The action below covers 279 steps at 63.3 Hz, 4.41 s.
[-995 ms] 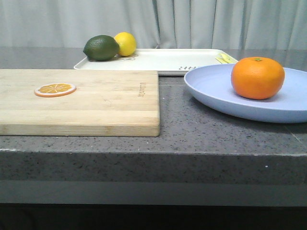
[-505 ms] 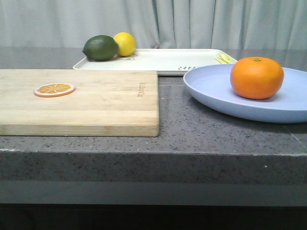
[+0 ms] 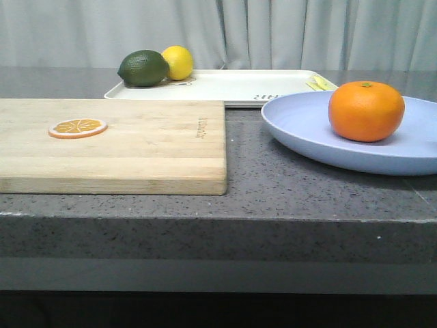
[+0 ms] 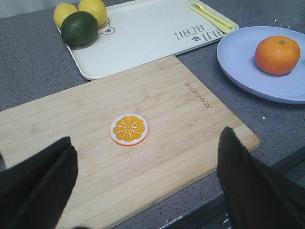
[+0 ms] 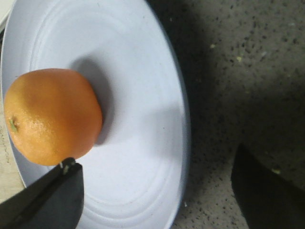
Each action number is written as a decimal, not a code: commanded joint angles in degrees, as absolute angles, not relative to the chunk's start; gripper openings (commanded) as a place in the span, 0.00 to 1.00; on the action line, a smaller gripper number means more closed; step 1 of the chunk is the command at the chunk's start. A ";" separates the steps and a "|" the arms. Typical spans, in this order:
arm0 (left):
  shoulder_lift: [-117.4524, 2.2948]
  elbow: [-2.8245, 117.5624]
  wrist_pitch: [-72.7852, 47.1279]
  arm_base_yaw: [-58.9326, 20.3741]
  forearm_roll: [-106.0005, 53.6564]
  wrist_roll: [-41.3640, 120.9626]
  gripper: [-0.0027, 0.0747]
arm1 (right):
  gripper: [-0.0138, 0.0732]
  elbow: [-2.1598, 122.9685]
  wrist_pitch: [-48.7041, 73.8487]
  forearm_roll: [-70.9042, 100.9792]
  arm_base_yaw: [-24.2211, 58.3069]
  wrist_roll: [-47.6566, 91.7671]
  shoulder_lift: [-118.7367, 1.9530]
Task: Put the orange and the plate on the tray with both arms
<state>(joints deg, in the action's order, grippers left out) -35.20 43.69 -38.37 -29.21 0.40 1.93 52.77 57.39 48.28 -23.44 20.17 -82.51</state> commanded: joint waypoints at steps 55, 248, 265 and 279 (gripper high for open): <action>-35.22 45.24 -33.58 -29.09 0.44 1.51 0.80 | 0.19 54.02 56.96 54.47 -20.53 22.96 -84.83; -35.22 45.24 -33.58 -29.09 -0.39 1.51 0.80 | 0.31 128.79 57.46 39.42 0.39 -19.88 -128.88; -35.22 45.24 -33.58 -29.09 -0.39 1.51 0.80 | 0.62 128.84 57.40 39.49 0.39 -18.23 -128.26; -35.22 45.24 -33.58 -29.09 -0.39 1.51 0.80 | 0.62 128.84 57.75 39.43 0.39 -8.09 -122.70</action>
